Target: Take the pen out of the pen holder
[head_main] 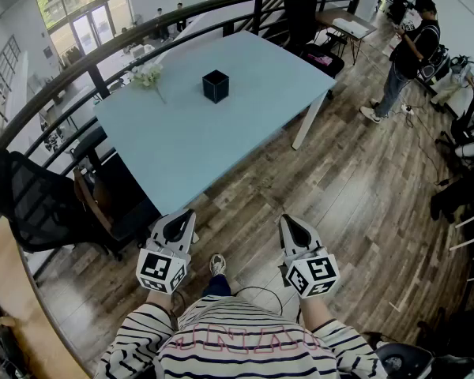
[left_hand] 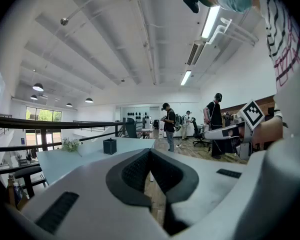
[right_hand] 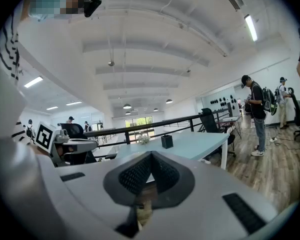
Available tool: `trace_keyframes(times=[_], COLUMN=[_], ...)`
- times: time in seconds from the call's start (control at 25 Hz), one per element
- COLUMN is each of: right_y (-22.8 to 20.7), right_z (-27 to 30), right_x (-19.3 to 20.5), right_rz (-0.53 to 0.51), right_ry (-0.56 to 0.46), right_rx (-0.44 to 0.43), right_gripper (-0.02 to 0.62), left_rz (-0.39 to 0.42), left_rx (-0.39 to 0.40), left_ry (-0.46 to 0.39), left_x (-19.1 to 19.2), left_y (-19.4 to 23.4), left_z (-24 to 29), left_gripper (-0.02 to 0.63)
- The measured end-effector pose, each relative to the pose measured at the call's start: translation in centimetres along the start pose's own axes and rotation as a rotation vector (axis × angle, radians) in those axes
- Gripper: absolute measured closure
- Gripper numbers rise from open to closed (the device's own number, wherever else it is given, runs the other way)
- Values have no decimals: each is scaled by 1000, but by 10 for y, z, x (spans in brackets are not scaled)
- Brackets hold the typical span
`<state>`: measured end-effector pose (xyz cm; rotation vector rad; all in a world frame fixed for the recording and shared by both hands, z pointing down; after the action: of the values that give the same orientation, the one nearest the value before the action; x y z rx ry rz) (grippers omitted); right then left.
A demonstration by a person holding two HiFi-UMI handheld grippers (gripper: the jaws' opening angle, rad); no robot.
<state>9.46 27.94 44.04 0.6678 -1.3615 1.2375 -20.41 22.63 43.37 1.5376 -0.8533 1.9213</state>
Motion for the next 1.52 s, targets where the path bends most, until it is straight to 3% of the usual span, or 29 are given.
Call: trace_keyframes(times=[0.28,0.48,0.52,0.56,0.6,0.92,1.32,1.52], right_y=[11,8,7,5,2,-18,-29,-33], right_z=[-25,-22,-18,-14,-9,50,130,157], right_x=[0,-1,-2,-3,-4,-11,-23,-25], right_rz=[-10,82,87,91,95,119,172,177], right_ry=[-26,-61,-65,-64,-62,-45,-50,-31], right_rx=[-6,-60,-57,-51,-46,-3,76,91], right_gripper=[569,563,548,464,362,359,359,359], left_rz=[-7,-41,-50,-58,-59,-64,-43,-43], left_rx=[15,66,77,86,92,108,189,186], left_ry=[-14,-53,-53,-50,-45,-28,-13,-10], left_x=[-1,-4,-4,-4,-3,6,0,1], left_y=[-26,-29,-27,-24,-21,33,111,141], left_z=[-24,-15,-10,-5,1,52,123,152], left_gripper=[583,555,471,378,368,368,368,368])
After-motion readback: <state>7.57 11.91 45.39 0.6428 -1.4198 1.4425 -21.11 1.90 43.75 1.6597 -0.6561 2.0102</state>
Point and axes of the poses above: the fingertips, and each gripper's own axes: z forward along the fingers, y to its left, x out of its underside, the point moved 9 cm from there along -z, backward along the fingers, and after that the axes turned 7 degrees about z, right-handed, at the moved point
